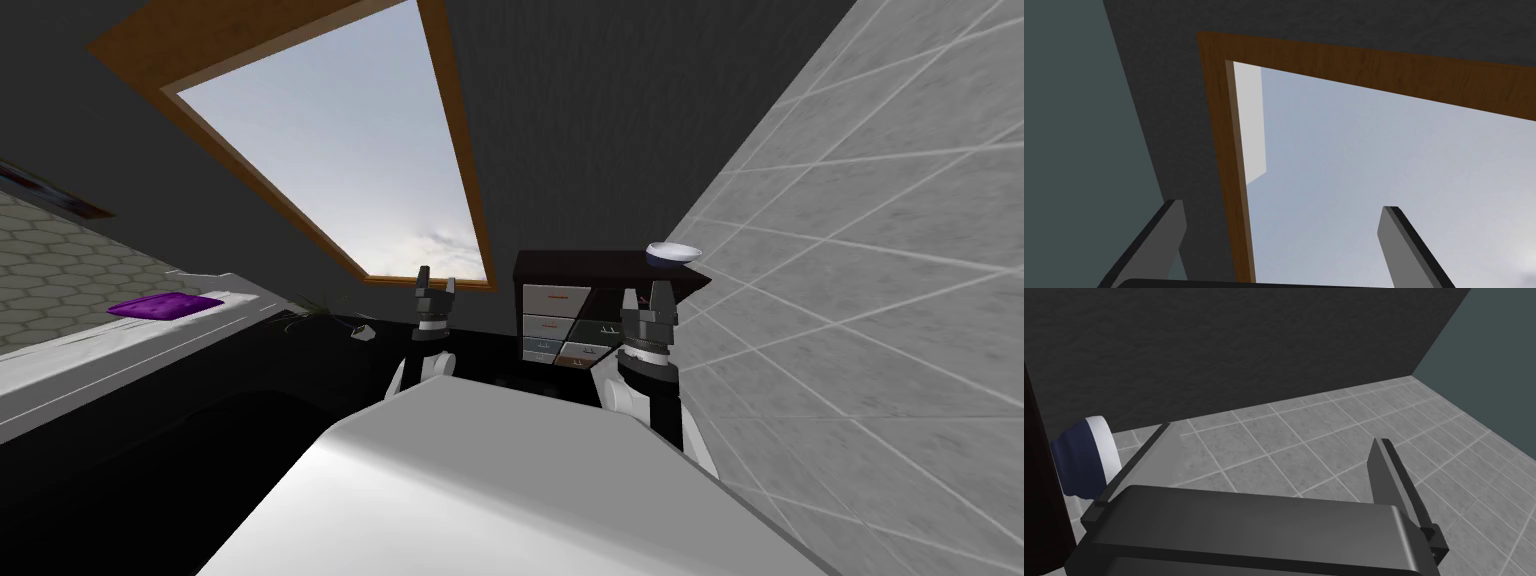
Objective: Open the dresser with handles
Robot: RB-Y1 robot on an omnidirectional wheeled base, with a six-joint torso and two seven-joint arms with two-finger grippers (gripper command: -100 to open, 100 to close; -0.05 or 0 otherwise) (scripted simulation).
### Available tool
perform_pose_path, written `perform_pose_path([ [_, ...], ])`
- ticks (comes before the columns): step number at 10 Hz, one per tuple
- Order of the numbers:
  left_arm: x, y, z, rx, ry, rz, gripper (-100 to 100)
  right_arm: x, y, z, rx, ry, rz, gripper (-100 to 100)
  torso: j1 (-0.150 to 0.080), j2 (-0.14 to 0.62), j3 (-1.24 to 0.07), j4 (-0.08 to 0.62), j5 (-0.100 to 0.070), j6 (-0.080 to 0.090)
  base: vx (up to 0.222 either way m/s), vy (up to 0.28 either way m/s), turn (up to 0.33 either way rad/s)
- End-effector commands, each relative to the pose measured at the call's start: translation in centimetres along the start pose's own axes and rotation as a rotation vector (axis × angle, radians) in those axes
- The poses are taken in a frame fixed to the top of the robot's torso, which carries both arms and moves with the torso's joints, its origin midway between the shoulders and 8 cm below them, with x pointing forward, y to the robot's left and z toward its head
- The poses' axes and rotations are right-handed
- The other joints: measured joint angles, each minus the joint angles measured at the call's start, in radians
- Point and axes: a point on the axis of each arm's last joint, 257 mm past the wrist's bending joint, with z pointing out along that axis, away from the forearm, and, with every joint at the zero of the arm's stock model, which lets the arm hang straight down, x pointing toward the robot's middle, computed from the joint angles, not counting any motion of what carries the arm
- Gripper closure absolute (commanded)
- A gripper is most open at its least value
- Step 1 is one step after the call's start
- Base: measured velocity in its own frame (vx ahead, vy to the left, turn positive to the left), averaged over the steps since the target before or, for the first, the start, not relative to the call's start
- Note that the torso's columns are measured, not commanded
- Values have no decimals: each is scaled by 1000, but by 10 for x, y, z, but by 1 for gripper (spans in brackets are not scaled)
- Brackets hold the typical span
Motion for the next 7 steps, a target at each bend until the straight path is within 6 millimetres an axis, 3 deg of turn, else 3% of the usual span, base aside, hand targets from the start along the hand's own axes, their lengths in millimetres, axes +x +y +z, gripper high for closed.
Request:
perform_pose_path([
  [1, 0, 0, 0, 0, 0, 0, 0, 0, 0, 0, 0, 0, 0, 0, 0, 40, -82, 41, 0, 0, 0, 0, 0],
  [7, 0, 0, 0, 0, 0, 0, 0, 0, 0, 0, 0, 0, 0, 0, 0, 470, -939, 470, 0, 0, 0, 0, 0],
])
